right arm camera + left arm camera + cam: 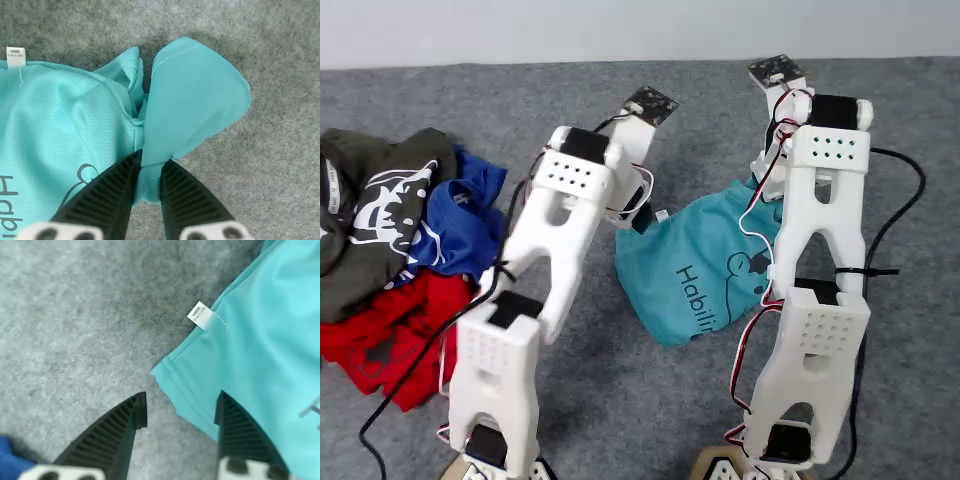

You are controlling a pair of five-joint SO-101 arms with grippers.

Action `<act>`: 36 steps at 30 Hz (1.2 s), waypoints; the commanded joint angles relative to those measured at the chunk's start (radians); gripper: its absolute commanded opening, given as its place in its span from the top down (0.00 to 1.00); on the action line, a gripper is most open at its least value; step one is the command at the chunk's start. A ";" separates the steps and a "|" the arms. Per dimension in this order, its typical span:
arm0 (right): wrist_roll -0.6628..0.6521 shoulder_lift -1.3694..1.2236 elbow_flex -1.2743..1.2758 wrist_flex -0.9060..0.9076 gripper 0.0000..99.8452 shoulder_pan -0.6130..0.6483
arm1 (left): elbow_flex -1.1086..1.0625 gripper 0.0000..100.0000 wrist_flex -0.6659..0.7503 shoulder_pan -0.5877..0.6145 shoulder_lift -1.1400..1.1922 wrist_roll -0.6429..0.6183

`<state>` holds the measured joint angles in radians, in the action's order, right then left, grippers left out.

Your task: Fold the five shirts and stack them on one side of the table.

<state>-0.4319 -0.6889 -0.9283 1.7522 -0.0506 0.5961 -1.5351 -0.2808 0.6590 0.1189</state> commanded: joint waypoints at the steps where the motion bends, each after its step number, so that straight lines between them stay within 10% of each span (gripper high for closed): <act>1: -0.008 0.082 -0.005 0.038 0.99 0.015 | 0.145 0.76 -0.063 0.000 0.080 0.008; 13: -0.008 0.082 -0.005 0.038 0.99 0.016 | 0.522 0.76 -0.153 0.002 0.397 0.008; 36: -0.008 0.082 -0.005 0.036 0.99 0.018 | 0.591 0.89 -0.215 -0.006 0.479 0.005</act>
<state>-0.4319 -0.6889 -0.9283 1.7522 -0.0460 1.1423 -1.7238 -0.2823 1.1546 0.1158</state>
